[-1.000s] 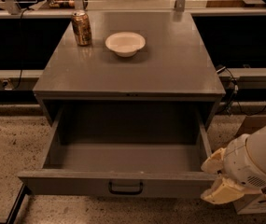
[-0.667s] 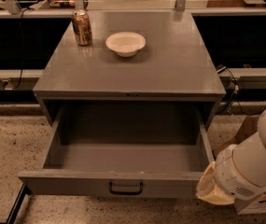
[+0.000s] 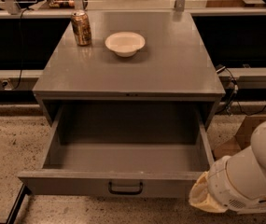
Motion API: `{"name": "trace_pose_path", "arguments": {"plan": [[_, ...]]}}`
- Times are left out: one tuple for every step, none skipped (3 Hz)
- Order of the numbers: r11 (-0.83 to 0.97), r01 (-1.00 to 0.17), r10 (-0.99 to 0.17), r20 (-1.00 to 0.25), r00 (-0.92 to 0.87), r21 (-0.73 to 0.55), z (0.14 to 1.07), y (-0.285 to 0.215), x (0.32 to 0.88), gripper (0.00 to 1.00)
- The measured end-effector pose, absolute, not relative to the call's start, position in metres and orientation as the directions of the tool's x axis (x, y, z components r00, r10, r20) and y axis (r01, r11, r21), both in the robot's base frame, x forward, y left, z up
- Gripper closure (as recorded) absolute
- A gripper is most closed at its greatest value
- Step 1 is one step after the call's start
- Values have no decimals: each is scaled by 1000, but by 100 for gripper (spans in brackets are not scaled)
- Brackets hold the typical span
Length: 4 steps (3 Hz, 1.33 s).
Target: Close top drawer
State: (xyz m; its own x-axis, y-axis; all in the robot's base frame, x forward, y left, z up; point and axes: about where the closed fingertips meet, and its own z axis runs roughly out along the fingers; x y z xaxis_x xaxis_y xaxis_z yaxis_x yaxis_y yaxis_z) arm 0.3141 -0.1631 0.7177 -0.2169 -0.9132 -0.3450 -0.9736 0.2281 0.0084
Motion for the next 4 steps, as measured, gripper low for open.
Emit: {"name": "trace_pose_path", "arguments": {"plan": [[233,-971,-887,-423,-186,-62,688,-144,309,100],[222,-969,-882,-446,-152,-109,671,-129,311,100],[221,-968,-874,-464,-142,-121,652,-115,325,100],[240,-963,-864,-479,-155,-121,636,-106,345,100]]}}
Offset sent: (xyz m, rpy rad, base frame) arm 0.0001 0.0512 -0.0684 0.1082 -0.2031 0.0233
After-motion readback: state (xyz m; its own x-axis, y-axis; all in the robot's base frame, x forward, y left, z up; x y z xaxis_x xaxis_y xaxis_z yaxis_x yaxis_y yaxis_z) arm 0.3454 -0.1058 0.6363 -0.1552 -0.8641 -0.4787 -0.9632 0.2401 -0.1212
